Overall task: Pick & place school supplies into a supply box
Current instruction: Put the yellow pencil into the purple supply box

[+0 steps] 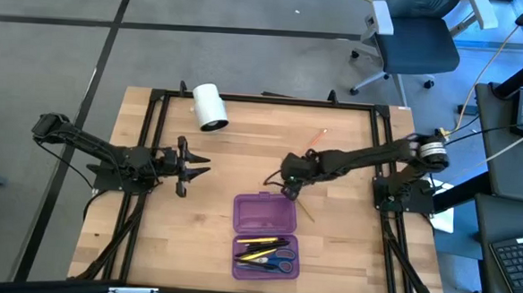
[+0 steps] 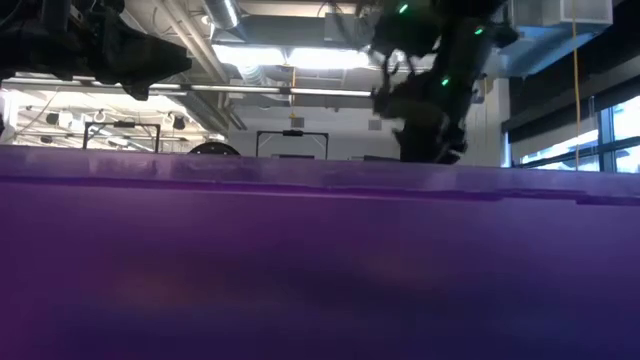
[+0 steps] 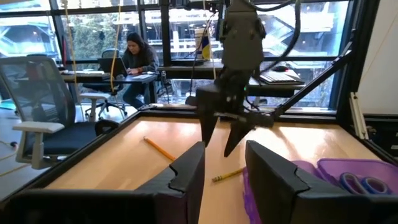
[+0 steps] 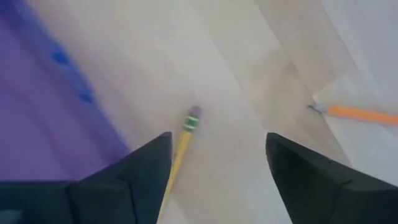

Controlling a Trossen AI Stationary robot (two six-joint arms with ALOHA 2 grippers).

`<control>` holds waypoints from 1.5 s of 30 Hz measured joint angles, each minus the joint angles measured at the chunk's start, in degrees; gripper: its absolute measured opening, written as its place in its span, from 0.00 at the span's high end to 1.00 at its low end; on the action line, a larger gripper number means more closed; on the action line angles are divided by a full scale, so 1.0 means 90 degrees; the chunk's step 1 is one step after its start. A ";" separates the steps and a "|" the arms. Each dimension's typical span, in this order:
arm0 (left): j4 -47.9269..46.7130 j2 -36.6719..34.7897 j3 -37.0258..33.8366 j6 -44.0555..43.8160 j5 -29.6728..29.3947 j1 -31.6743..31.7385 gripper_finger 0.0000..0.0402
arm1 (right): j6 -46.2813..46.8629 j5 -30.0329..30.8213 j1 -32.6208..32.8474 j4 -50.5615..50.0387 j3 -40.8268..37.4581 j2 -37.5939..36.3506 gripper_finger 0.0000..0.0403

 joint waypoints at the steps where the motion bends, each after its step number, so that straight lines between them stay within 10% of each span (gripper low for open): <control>1: -0.0002 0.0000 0.0000 -0.0002 -0.0033 0.0000 0.72 | -0.0012 -0.0001 -0.0056 -0.0198 0.0153 0.0188 0.35; 28: 0.0001 -0.0001 0.0000 -0.0011 -0.0022 0.0000 0.73 | 0.0558 -0.1184 -0.0479 -0.0863 0.1298 0.1837 0.36; 45: 0.0000 0.0000 0.0000 -0.0007 -0.0018 0.0000 0.72 | 0.0529 -0.1169 -0.0600 -0.0833 0.1291 0.1845 0.68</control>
